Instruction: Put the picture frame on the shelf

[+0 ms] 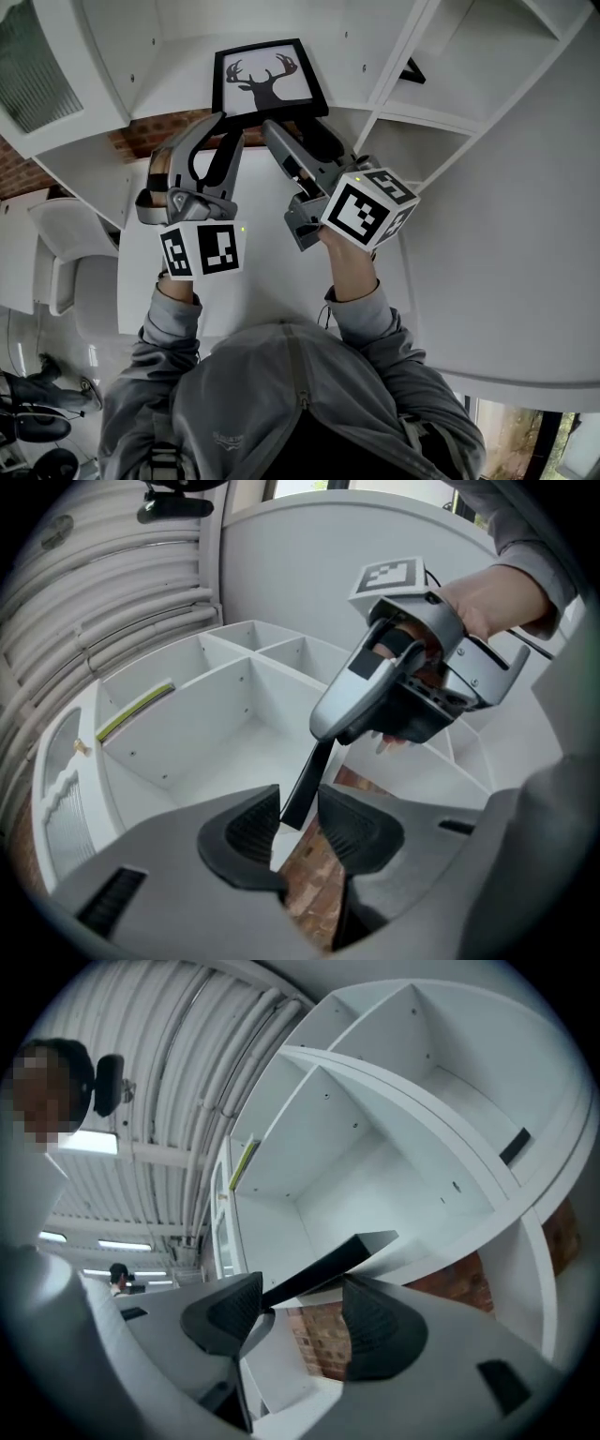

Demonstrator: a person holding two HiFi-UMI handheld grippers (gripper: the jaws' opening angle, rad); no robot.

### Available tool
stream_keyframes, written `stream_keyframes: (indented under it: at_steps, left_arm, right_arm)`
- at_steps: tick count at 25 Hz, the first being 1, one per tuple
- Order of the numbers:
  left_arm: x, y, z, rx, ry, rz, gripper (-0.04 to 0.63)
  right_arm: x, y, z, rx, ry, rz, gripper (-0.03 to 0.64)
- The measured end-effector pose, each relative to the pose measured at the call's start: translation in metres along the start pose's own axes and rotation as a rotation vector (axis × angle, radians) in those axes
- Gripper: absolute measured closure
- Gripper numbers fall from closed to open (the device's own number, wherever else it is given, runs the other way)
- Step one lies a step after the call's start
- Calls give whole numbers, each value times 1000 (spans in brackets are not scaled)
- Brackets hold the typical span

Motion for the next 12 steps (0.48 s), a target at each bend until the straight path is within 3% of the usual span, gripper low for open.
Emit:
stream_keyframes:
  at_steps: [5, 7, 12]
  left_arm:
    - [-2, 9, -5, -10, 32, -18, 462]
    - [-4, 13, -6, -13, 32, -24, 460]
    - [-6, 26, -11, -28, 48, -46, 453]
  right_arm:
    - [-3, 6, -16, -95, -222, -150, 370]
    - [-5, 7, -18, -106, -313, -223, 513]
    - [-11, 19, -21, -117, -437, -275, 560]
Point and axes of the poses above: the fingertips, and each gripper's own axes: y forward along the fingers, x to its right, z out of its top, the point moved 4 cm from there along -y, backward along the fingers, and after that the axes turned 14 degrees about -x, right-handed, at the moved point
